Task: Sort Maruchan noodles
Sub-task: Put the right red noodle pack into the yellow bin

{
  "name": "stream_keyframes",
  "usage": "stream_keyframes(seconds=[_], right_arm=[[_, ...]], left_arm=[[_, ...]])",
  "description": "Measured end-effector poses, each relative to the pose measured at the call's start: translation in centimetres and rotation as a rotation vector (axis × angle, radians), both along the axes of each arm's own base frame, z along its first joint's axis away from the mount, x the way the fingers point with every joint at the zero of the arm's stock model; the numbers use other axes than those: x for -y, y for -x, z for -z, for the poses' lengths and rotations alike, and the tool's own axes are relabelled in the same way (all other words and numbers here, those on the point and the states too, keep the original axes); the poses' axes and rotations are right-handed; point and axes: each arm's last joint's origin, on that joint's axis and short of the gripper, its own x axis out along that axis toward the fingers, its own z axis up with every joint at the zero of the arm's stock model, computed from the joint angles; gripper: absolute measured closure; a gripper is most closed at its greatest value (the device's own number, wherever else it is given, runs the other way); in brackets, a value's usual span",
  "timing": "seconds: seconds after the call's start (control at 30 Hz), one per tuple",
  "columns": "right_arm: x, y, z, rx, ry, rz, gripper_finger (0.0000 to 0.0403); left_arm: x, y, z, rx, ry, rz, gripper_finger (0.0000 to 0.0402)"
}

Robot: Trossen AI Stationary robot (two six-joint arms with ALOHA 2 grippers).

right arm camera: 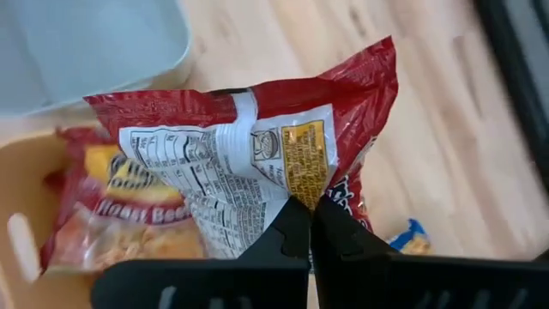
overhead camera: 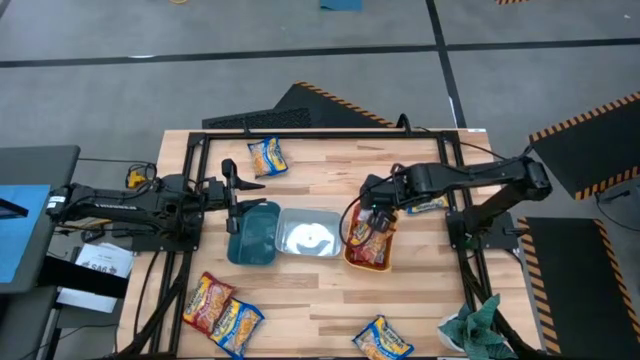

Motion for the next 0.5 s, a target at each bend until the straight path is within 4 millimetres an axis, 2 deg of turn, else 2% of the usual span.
stream_keyframes(seconds=[0.27,0.5], right_arm=[[-0.56,-0.06,0.12,-0.023,-0.169,-0.125,0.0390],[-0.12,-0.19,0.10,-0.010,-0.203,-0.116,0.0385]], left_arm=[[0.00,0.00,0.00,0.000,-0.003,-0.001,0.0260],[0.00,0.00,0.00,0.000,-0.002,0.000,0.0260]])
